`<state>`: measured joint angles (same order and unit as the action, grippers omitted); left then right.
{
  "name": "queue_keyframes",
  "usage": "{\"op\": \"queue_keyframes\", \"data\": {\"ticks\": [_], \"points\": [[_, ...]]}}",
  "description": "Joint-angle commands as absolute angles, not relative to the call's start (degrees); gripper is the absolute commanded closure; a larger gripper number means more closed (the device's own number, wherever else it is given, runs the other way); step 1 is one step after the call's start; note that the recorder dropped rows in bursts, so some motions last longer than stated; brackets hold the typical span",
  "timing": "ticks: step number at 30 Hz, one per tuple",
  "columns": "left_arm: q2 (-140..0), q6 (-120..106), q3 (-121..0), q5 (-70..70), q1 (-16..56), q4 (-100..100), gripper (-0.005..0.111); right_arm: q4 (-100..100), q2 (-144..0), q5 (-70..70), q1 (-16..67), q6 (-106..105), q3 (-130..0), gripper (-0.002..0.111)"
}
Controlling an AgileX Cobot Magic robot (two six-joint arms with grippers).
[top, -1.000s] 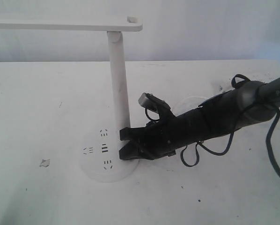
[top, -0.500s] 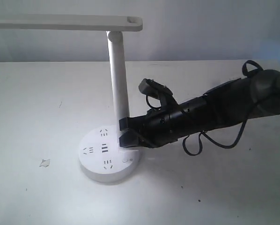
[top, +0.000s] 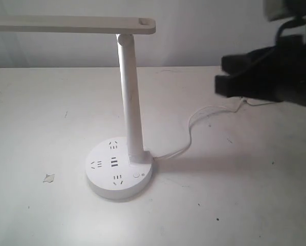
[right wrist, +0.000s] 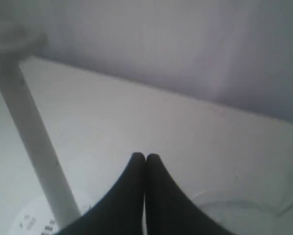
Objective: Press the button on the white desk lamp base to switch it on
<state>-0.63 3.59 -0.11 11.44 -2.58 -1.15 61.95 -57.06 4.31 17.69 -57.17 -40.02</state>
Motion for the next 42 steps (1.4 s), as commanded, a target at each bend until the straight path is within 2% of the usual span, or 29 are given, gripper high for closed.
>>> {"op": "queue_keyframes", "data": {"ticks": [1,10,15,17,20,22,32,34,37,42], "points": [[-0.7,3.6,0.0,11.3,-2.7,-0.9,0.107,61.4,-45.9,0.5,17.5,-56.7,-39.3,0.108],[-0.7,3.6,0.0,11.3,-2.7,-0.9,0.107,61.3,-28.8,-0.9,17.5,-56.7,-39.3,0.108],[-0.7,3.6,0.0,11.3,-2.7,-0.9,0.107,60.1,-25.7,-5.1,17.5,-54.5,-36.3,0.108],[-0.7,3.6,0.0,11.3,-2.7,-0.9,0.107,47.9,-25.6,-5.7,17.4,-44.7,-34.4,0.108],[-0.7,3.6,0.0,11.3,-2.7,-0.9,0.107,15.8,-25.5,-4.2,17.2,-12.4,-29.8,0.108],[-0.7,3.6,0.0,11.3,-2.7,-0.9,0.107,5.0,-25.5,-3.9,17.2,-1.0,-26.0,0.108],[-0.7,3.6,0.0,11.3,-2.7,-0.9,0.107,1.3,-13.8,-3.8,17.2,6.1,0.0,0.108],[-0.7,3.6,0.0,11.3,-2.7,-0.9,0.107,0.0,-9.3,4.3,16.8,8.5,0.0,0.108],[-0.7,3.6,0.0,11.3,-2.7,-0.9,0.107,0.0,-4.0,11.6,14.0,8.8,0.0,0.108],[-0.7,3.6,0.0,11.3,-2.7,-0.9,0.107,0.0,0.0,19.3,1.8,8.6,0.0,0.108]]}}
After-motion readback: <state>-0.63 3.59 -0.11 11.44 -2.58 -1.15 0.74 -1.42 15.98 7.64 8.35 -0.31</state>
